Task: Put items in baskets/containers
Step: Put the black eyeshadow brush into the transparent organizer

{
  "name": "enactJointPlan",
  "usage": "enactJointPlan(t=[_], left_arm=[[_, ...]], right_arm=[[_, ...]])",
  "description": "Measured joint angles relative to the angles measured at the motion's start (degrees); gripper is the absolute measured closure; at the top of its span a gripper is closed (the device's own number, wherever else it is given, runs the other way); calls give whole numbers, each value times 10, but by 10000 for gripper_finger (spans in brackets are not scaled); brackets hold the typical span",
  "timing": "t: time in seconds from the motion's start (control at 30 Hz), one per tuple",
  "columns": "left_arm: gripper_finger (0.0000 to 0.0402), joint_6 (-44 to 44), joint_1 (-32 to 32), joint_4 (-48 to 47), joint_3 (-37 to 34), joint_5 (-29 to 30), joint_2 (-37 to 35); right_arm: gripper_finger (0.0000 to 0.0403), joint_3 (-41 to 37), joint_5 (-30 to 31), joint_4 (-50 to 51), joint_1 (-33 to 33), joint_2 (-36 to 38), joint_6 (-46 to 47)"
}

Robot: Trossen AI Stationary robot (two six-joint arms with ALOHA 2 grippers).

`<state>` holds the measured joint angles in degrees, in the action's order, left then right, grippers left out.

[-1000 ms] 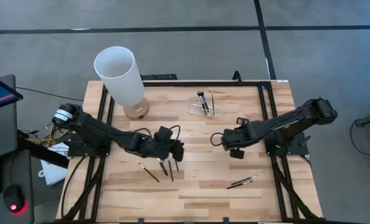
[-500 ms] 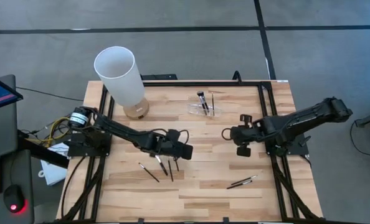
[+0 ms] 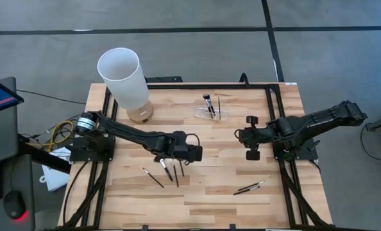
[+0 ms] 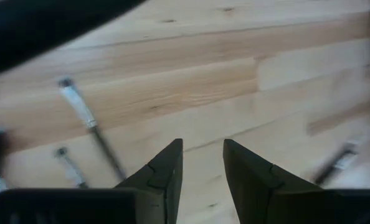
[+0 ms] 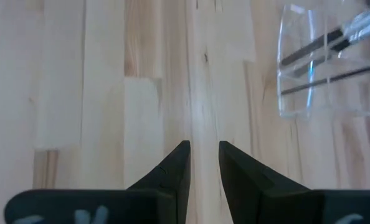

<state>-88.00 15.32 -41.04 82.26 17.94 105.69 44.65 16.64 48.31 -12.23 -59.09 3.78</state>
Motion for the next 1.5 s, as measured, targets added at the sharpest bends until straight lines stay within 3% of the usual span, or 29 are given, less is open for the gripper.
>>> enactJointPlan(t=[0.23,0.43,0.57,0.87,1.13,1.5], left_arm=[[289,-47,-1,-74,54,-68,81],[289,-57,-19,-126,54,-46,87],[289,-57,-34,-125,42,-25,70],[289,-74,-54,-125,36,-81,61],[289,-115,-49,-108,-18,-116,61],[289,-137,-47,-49,-61,-106,61]], right_arm=[[327,-10,-2,2,0,12,-13],[327,-21,-17,-4,0,18,-22],[327,-22,-18,-4,-4,22,-23],[327,-22,-23,-4,-29,21,-23],[327,-22,-23,-4,-59,21,-23],[327,-22,-20,-4,-83,21,-17]])
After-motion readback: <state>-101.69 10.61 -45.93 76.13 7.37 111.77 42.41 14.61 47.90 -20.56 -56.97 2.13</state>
